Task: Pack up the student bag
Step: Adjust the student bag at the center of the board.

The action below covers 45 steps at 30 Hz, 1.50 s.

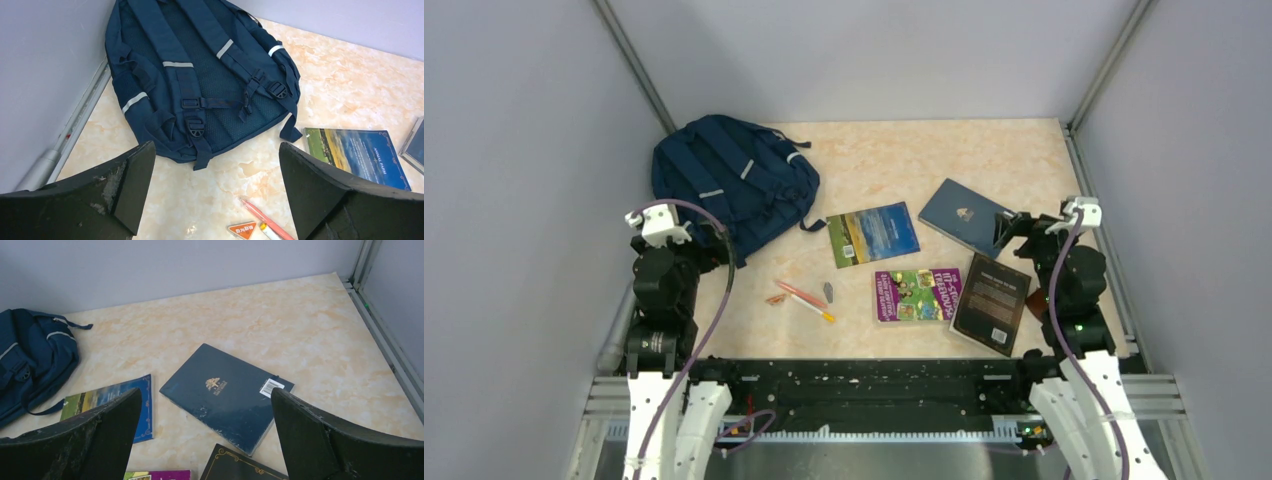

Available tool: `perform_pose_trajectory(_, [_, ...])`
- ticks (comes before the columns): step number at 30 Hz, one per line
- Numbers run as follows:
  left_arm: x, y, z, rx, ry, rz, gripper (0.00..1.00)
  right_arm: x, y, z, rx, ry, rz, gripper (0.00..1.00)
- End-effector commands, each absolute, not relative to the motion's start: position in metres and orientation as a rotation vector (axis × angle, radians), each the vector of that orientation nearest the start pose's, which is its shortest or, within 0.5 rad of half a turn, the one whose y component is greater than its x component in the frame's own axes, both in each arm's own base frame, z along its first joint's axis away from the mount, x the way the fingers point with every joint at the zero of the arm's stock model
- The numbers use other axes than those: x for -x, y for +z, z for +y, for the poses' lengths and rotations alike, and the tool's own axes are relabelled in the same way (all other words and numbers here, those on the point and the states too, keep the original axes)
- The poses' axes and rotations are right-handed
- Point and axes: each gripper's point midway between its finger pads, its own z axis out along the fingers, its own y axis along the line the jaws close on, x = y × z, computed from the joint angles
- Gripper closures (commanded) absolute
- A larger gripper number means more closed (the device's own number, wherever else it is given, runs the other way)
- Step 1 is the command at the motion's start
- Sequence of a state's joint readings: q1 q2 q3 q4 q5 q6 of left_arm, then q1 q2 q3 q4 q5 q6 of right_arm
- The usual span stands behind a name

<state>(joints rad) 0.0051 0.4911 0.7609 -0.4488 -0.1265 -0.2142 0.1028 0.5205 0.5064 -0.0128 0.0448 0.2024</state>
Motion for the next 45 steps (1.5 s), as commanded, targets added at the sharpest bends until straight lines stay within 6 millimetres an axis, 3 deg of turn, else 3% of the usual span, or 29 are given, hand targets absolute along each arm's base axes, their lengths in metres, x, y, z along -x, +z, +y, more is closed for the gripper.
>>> perform_pose_trajectory(1, [-0.248,0.288,0.019,0.287,-0.026,1.677,0.02,-0.280,0.285,0.031,-0.095,0.211,1.504,0.01])
perform_pose_trajectory(7, [-0.247,0.286,0.023,0.315,-0.006,1.670,0.02,-0.281,0.284,0.030,-0.116,0.215,1.510,0.01])
perform_pose_trajectory(15, [-0.259,0.263,0.013,0.239,-0.028,1.779,0.02,-0.278,0.277,0.024,-0.257,0.264,1.506,0.01])
perform_pose_trajectory(20, [-0.276,0.221,0.012,0.238,-0.008,1.973,0.05,-0.282,0.270,0.051,-0.151,0.379,1.555,0.01])
perform_pose_trajectory(23, [-0.286,0.196,0.016,0.267,0.033,2.099,0.08,-0.287,0.255,0.047,-0.180,0.348,1.638,0.01])
perform_pose_trajectory(26, [-0.294,0.176,0.004,0.213,0.074,2.212,0.09,-0.290,0.245,0.037,-0.237,0.300,1.663,0.01])
perform_pose_trajectory(31, [-0.310,0.153,-0.012,0.231,0.035,2.327,0.04,-0.290,0.243,0.046,-0.218,0.357,1.645,0.01])
perform_pose_trajectory(36, [-0.344,0.158,0.000,0.389,0.035,2.305,0.02,-0.290,0.237,0.052,-0.210,0.390,1.666,0.01])
perform_pose_trajectory(39, [-0.370,0.163,0.009,0.546,-0.062,2.224,0.02,-0.292,0.238,0.053,-0.219,0.407,1.656,0.01])
perform_pose_trajectory(42, [-0.389,0.155,0.033,0.713,-0.099,2.165,0.02,-0.292,0.239,0.056,-0.217,0.433,1.645,0.01])
perform_pose_trajectory(45, [-0.404,0.148,0.060,0.793,0.019,2.121,0.02,-0.292,0.241,0.058,-0.223,0.449,1.640,0.01])
